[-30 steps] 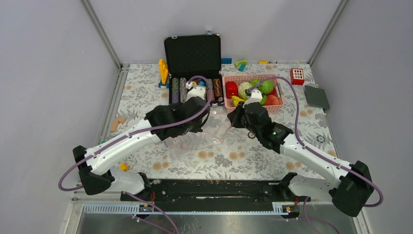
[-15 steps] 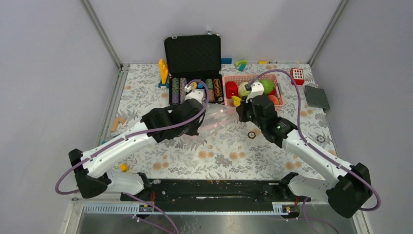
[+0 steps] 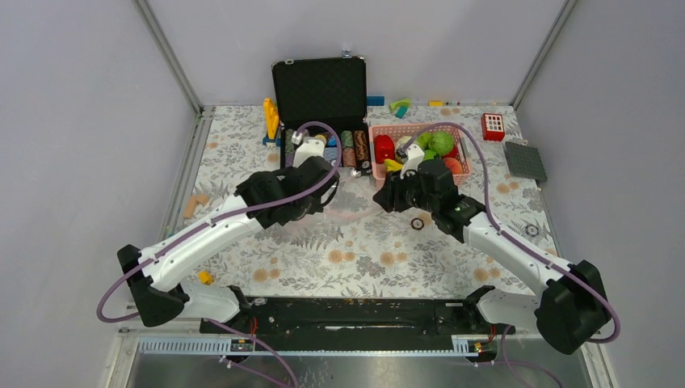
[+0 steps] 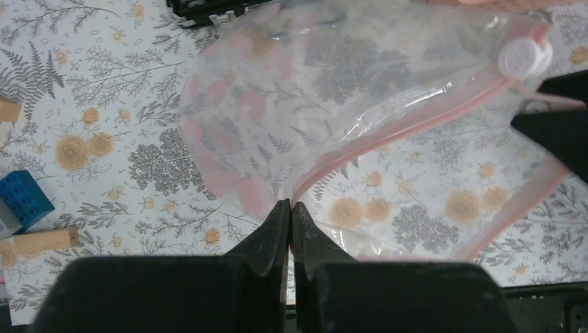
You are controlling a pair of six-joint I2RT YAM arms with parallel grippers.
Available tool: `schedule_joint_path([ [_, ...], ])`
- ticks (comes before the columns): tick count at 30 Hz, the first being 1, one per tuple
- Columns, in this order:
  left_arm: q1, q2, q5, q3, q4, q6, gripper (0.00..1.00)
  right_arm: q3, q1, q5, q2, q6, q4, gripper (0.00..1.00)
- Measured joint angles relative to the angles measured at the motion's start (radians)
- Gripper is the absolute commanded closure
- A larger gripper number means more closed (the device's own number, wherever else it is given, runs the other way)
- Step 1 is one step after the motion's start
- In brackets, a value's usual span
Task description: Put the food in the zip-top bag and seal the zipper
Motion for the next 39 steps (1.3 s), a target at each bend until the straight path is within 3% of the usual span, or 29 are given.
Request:
schedule_joint_path([
  [4, 0.068, 0.0, 0.003, -0.006, -0.001, 0.0, 1.0, 0.0, -0.003, -0.024, 0.021, 0.006, -0.004, 0.01],
  [10, 0.122, 0.0, 0.035, -0.05, 0.001, 0.007, 1.0, 0.0, -0.005, -0.007, -0.082, 0.007, 0.007, 0.0],
  [17, 0.153, 0.0, 0.073, -0.075, 0.024, 0.024, 1.0, 0.04, -0.042, 0.152, -0.124, 0.022, -0.043, 0.0],
  [29, 0.179, 0.0, 0.101, -0.081, 0.086, 0.034, 1.0, 0.246, -0.23, 0.432, 0.191, 0.109, -0.201, 0.0],
  [39, 0.18, 0.002, 0.125, -0.082, 0.109, 0.034, 1.0, 0.377, -0.265, 0.555, 0.42, 0.156, -0.209, 0.0],
])
